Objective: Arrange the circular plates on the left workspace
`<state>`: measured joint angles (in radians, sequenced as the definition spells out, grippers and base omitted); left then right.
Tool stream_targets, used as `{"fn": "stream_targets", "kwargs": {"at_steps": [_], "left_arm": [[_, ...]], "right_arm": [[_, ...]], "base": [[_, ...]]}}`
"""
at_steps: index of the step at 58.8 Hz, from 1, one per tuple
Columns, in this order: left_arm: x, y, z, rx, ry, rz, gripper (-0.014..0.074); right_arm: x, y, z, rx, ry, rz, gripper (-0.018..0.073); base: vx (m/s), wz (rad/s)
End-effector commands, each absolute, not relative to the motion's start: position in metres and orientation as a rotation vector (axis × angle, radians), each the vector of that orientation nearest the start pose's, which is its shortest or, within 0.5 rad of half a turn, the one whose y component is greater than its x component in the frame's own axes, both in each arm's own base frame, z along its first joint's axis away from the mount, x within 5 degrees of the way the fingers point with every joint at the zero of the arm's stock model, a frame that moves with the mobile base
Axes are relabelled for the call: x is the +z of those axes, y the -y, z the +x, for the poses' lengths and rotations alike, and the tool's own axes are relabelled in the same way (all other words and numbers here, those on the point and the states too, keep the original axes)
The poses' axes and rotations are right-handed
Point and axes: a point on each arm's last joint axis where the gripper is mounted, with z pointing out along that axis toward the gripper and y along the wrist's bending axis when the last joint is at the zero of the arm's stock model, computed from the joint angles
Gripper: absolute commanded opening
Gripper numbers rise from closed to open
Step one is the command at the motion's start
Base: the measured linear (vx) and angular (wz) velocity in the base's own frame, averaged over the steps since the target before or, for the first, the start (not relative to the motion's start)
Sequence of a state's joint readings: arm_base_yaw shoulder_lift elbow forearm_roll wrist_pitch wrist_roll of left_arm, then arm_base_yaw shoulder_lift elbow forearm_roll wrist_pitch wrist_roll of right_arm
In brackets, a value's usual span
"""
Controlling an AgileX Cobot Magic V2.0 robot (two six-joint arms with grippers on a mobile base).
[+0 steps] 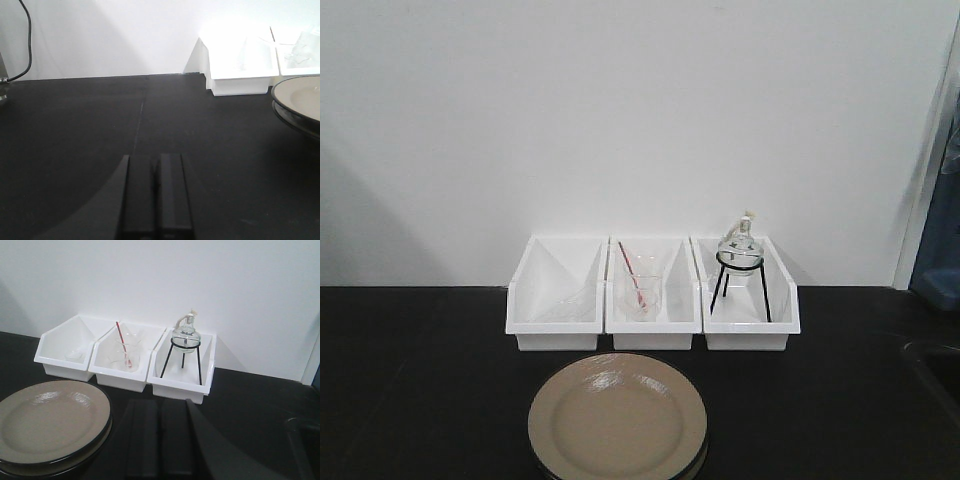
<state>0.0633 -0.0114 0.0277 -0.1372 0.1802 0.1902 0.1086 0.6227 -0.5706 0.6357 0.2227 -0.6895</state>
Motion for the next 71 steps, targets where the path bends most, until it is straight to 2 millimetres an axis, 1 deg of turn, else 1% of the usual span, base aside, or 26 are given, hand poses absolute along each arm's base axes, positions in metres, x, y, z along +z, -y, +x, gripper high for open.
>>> {"fn": "stream_targets", "kwargs": {"at_steps": [1,17,21,27,31,37,39,41,44,53,60,64,71], "left_arm": [[0.192,-0.002,0.056,0.069,-1.594,-0.005,0.0001],[0.192,-0.002,0.056,0.069,-1.594,-0.005,0.0001],[0.192,-0.002,0.056,0.069,-1.594,-0.005,0.0001],[0.192,-0.002,0.056,0.069,-1.594,-0.005,0.0002],[0.192,-0.002,0.056,0.069,-1.594,-0.005,0.0002],[0.192,-0.002,0.056,0.069,-1.594,-0.005,0.0002],[0.192,-0.002,0.056,0.069,-1.594,-0.005,0.0002],[0.192,-0.002,0.056,0.069,-1.594,-0.005,0.0002],[0.192,-0.002,0.056,0.069,-1.594,-0.005,0.0002],[0.192,-0.002,0.056,0.069,-1.594,-0.005,0.0002],[0.192,-0.002,0.056,0.069,-1.594,-0.005,0.0002],[0.192,-0.002,0.056,0.069,-1.594,-0.005,0.0002],[0.192,-0.002,0.056,0.068,-1.598,-0.005,0.0002]], "right_arm": [[0.351,-0.022,0.131,0.113,-1.622,-0.202,-0.0001],[0.351,-0.022,0.131,0.12,-1.622,-0.194,-0.0001],[0.351,-0.022,0.131,0.085,-1.624,-0.218,-0.0001],[0.343,-0.018,0.132,0.07,-1.649,-0.176,-0.0001],[0.33,-0.015,0.129,0.071,-1.656,-0.128,-0.0001],[0.307,-0.012,0.117,0.067,-1.606,-0.099,-0.0001],[0.292,-0.012,0.112,0.073,-1.607,-0.093,-0.0001],[0.284,-0.011,0.106,0.07,-1.591,-0.089,-0.0001],[0.265,-0.008,0.098,0.065,-1.594,-0.062,-0.0001],[0.222,0.0,0.076,0.016,-1.588,0.008,-0.0001],[0.204,0.001,0.062,0.001,-1.504,0.029,-0.0001],[0.203,0.001,0.055,0.0,-1.485,0.034,-0.0001],[0.202,0.001,0.056,0.001,-1.502,0.035,0.0]], "base": [[0.0,0.0],[0.0,0.0],[0.0,0.0],[0.0,0.0],[0.0,0.0],[0.0,0.0],[0.0,0.0],[0.0,0.0],[0.0,0.0],[0.0,0.0],[0.0,0.0],[0.0,0.0],[0.0,0.0]]}}
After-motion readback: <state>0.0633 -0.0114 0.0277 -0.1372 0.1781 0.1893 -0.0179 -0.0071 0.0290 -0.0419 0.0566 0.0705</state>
